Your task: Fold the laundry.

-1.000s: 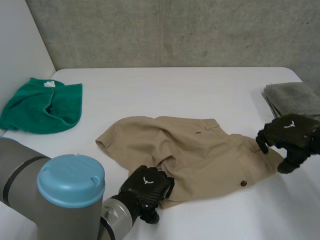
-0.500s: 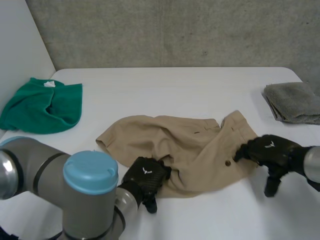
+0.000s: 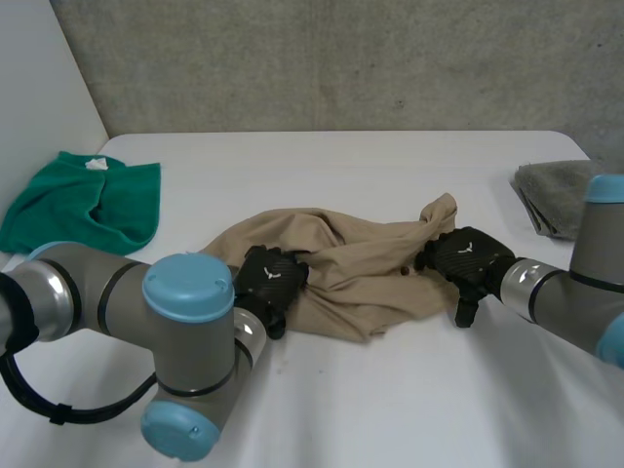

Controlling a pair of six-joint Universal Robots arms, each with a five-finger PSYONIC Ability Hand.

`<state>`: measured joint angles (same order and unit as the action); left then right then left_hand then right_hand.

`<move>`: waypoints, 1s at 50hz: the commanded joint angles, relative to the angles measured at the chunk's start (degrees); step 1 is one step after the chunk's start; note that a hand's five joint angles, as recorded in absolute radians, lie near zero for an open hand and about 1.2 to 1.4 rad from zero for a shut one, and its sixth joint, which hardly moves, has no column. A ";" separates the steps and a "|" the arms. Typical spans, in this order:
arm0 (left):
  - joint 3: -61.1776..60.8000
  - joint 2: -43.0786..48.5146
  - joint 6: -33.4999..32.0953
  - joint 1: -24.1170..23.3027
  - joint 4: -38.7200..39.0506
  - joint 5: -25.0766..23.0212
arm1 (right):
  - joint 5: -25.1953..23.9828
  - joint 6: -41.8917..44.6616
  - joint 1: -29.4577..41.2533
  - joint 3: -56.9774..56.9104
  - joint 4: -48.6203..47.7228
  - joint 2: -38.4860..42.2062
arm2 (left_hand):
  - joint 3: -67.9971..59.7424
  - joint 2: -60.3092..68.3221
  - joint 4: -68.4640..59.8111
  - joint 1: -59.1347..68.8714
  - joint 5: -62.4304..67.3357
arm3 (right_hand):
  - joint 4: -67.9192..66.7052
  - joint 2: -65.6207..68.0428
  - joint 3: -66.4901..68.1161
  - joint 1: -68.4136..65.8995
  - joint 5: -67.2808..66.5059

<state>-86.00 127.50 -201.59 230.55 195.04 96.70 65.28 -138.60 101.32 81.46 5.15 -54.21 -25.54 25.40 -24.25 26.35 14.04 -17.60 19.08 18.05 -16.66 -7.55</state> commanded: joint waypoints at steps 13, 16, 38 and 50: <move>4.00 -0.57 0.15 0.25 3.43 0.06 | 7.93 -2.99 2.74 -5.87 -5.68 1.05 | -54.46 54.60 -55.75 53.65 55.96 | -62.40 60.92 61.95 -63.34 -62.45; 3.83 -6.80 0.24 0.34 2.90 -0.02 | 8.89 -3.08 2.57 -6.75 -4.37 -4.22 | -54.46 54.60 -55.75 53.65 55.96 | -62.40 60.92 61.95 -63.34 -62.45; 19.82 -35.04 1.03 3.41 -3.70 -0.46 | 8.72 -9.84 2.21 -39.62 14.70 -22.25 | -54.46 54.60 -55.75 53.65 55.96 | -62.40 60.92 61.95 -63.34 -62.45; 23.42 -18.09 1.03 8.86 -2.64 -1.43 | 13.20 -9.76 6.43 -48.50 15.59 -5.65 | -54.46 54.60 -55.75 53.65 55.96 | -62.40 60.92 61.95 -63.34 -62.45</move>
<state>-64.42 99.12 -200.57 236.84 191.61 95.98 75.10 -148.95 104.73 35.84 21.32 -69.19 -68.35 68.69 -68.86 65.44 56.85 -68.20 67.19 67.33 -56.81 -56.89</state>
